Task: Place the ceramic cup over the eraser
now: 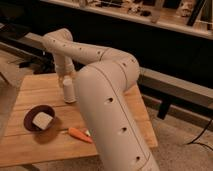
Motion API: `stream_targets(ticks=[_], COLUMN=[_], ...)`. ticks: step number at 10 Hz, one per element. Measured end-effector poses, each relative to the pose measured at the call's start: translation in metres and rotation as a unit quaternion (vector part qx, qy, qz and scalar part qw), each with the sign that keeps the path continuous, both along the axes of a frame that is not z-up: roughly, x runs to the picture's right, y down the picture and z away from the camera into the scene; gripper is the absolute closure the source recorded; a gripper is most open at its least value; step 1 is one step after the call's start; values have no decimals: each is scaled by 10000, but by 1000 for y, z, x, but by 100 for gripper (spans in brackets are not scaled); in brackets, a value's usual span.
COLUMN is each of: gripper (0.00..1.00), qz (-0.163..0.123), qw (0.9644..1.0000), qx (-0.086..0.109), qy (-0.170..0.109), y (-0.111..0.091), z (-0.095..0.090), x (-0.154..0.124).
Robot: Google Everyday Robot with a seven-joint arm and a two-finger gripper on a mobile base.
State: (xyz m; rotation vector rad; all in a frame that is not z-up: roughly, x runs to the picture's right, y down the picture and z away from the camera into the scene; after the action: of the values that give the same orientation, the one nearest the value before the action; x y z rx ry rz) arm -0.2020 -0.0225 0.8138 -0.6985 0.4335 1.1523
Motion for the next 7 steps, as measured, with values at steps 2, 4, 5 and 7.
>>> stream_targets(ticks=[2, 4, 5, 7], gripper=[100, 100, 98, 86], qz=[46, 91, 88, 50], qw=[10000, 9999, 10000, 9999], qx=[-44, -43, 17, 112], qy=[12, 2, -35, -96], y=[7, 9, 8, 7], z=[6, 10, 13, 16], x=[5, 7, 8, 7])
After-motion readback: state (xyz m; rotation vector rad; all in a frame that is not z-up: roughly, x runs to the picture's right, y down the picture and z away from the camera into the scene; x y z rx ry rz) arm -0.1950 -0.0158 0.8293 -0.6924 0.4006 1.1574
